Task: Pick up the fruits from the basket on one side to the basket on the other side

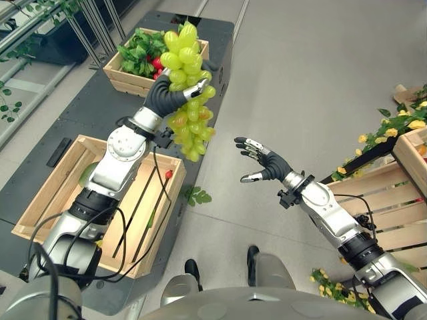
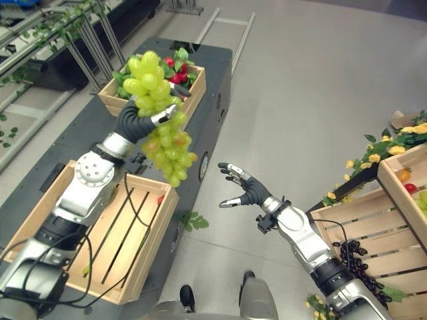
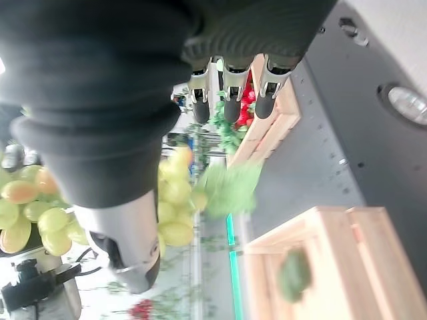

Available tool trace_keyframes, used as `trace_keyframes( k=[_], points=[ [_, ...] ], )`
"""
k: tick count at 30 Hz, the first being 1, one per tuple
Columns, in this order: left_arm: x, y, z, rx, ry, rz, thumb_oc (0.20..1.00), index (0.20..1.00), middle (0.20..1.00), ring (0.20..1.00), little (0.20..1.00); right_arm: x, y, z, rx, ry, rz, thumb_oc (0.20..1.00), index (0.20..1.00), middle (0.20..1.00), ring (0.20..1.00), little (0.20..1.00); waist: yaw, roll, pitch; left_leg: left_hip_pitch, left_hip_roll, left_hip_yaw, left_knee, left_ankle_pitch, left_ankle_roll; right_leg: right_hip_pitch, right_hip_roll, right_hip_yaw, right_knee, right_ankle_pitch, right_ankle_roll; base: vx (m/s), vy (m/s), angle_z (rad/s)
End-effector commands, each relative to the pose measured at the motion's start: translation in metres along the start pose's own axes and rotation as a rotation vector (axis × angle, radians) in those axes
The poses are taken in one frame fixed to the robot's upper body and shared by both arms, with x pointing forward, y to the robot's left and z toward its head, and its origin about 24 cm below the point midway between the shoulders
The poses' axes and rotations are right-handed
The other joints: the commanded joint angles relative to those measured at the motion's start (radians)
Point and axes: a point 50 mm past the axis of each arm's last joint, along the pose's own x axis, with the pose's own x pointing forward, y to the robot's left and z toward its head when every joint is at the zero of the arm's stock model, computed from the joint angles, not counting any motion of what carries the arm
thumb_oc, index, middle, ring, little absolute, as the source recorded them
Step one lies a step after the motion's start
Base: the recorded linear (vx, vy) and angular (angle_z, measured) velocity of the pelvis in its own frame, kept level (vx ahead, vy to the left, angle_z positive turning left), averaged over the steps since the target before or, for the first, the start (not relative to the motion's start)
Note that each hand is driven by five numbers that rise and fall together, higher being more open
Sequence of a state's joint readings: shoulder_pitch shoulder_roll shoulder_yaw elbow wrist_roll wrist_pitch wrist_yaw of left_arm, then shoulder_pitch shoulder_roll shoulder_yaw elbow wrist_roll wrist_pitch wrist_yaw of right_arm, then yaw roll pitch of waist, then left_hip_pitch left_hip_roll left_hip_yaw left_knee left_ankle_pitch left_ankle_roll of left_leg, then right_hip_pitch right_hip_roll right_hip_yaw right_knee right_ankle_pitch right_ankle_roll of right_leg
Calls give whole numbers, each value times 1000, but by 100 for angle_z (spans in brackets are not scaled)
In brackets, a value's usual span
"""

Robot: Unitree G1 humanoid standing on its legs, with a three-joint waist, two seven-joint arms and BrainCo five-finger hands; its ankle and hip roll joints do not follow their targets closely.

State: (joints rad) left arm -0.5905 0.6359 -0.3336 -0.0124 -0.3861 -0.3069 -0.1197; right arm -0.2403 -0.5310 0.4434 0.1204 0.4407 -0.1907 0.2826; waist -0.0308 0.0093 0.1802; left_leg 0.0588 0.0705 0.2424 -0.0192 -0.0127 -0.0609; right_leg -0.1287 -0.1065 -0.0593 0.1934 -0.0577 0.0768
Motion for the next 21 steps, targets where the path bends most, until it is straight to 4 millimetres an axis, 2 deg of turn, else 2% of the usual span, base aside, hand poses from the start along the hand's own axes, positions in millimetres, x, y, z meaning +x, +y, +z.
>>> trace_keyframes(
  k=[1,2,7,8,21],
  points=[
    [15,3,26,-1,-151,-29,200,200,200,200,200,15,14,22,110,-143,69,1000,1000,1000,1000,1000,2,-65,-87,-31,-52,-14,-15,-5,32,50,-26,18,-89,88,119,93,-132,-40],
    [17,1,24,-4,-146,-43,200,200,200,200,200,14,15,22,126,-138,78,1000,1000,1000,1000,1000,-6,-69,-108,-17,-45,-6,-27,2,22,74,-15,39,-144,106,120,94,-133,-26],
    [20,-1,27,-7,-152,-76,200,200,200,200,200,13,15,29,142,-159,96,1000,1000,1000,1000,1000,-15,-70,-124,10,-32,0,-36,10,6,117,-11,23,-198,121,117,78,-98,-22],
    [24,-4,27,-26,-159,-89,200,200,200,200,200,16,14,37,148,-194,86,1000,1000,1000,1000,1000,-24,-67,-130,17,-21,-2,-24,14,-7,132,-8,16,-205,119,110,73,-103,2],
    [25,-17,29,-105,-186,-102,200,200,200,200,200,25,-1,51,193,-275,-37,1000,1000,1000,1000,1000,-32,-51,-158,64,-4,-4,-26,12,-20,185,10,4,-222,103,88,48,-31,4]
  ],
)
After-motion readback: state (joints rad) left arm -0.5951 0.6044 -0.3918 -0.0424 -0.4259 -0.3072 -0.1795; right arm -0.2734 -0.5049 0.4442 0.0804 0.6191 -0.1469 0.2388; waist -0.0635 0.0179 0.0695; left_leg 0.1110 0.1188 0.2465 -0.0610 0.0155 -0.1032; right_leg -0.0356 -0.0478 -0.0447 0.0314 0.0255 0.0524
